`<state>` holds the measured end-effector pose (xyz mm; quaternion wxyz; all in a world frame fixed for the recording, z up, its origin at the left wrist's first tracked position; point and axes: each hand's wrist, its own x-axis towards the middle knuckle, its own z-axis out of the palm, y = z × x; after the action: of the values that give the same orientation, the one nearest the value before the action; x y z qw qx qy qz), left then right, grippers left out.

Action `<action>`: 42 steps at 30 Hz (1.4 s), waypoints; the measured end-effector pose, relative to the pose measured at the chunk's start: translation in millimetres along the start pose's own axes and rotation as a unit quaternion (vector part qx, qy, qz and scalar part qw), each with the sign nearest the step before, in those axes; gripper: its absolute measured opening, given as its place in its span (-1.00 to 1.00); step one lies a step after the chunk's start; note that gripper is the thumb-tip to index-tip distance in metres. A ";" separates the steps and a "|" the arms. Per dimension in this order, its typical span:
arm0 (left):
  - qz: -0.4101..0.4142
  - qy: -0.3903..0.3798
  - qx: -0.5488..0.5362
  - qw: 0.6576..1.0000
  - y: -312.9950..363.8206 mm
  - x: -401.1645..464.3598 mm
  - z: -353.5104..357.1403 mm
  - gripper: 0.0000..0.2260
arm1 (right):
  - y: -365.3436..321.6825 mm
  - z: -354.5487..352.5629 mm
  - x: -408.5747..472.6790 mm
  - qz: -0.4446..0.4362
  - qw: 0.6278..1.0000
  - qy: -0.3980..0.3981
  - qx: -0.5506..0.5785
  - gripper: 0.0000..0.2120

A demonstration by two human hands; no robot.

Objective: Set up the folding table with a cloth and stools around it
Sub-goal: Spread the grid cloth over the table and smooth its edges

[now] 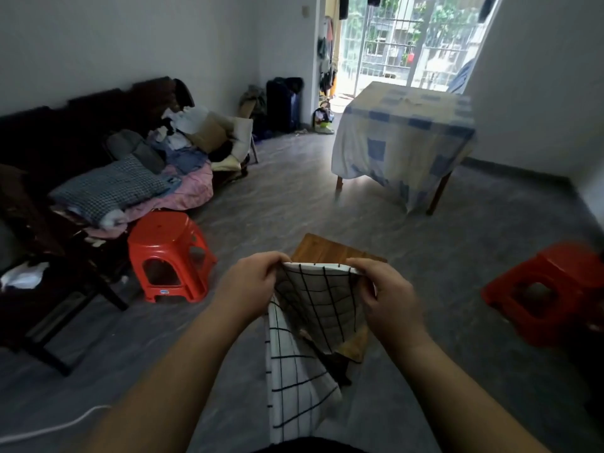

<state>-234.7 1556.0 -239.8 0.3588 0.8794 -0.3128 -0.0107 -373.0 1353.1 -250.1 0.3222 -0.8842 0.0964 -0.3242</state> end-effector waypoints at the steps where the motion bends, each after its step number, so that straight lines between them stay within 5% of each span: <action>1: -0.002 0.002 0.000 1.000 -4.1 9.4 -0.4 -0.76 | 6.4 5.0 14.1 0.002 1.000 -0.007 -0.009 -0.69; 6: -0.007 0.017 0.003 1.000 -30.4 54.9 -1.2 -0.69 | 31.6 34.8 78.4 0.013 0.997 -0.053 -0.055 -0.77; 11: 0.000 0.004 0.004 1.000 -69.9 114.6 -4.8 -0.74 | 47.8 78.4 136.2 0.035 0.998 0.003 -0.058 -0.74; 18: -0.006 -0.154 0.004 0.988 -127.7 196.9 -26.0 -0.69 | 29.4 159.3 206.9 0.099 0.990 0.100 0.020 -0.63; 24: 0.048 -0.258 -0.131 0.956 -124.0 253.3 -18.7 -0.54 | 11.6 196.5 228.8 0.106 0.986 0.119 0.039 -0.65; 33: 0.103 -0.163 0.003 0.981 -83.7 286.2 7.0 -0.68 | 25.7 173.4 237.4 0.092 0.981 0.114 0.128 -0.47; 35: 0.099 -0.132 0.019 0.986 -78.2 290.1 12.7 -0.78 | 31.1 160.7 233.0 0.171 0.961 0.126 0.175 -0.56; 38: 0.097 -0.094 0.033 0.990 -66.2 297.3 20.9 -0.80 | 34.7 139.5 235.7 0.339 0.890 0.055 0.301 -0.94; 40: 0.108 -0.078 0.042 0.990 -55.3 302.2 25.2 -0.81 | 34.5 129.8 244.0 0.395 0.838 0.012 0.377 -0.76; 42: 0.118 -0.070 0.049 0.989 -44.5 306.0 28.7 -0.80 | 34.0 121.3 253.9 0.400 0.835 0.001 0.378 -0.69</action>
<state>28.6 1391.7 -226.5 0.2911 0.8501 -0.4386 -0.0148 -98.8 1292.1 -212.4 0.7328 -0.5773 0.3123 -0.1795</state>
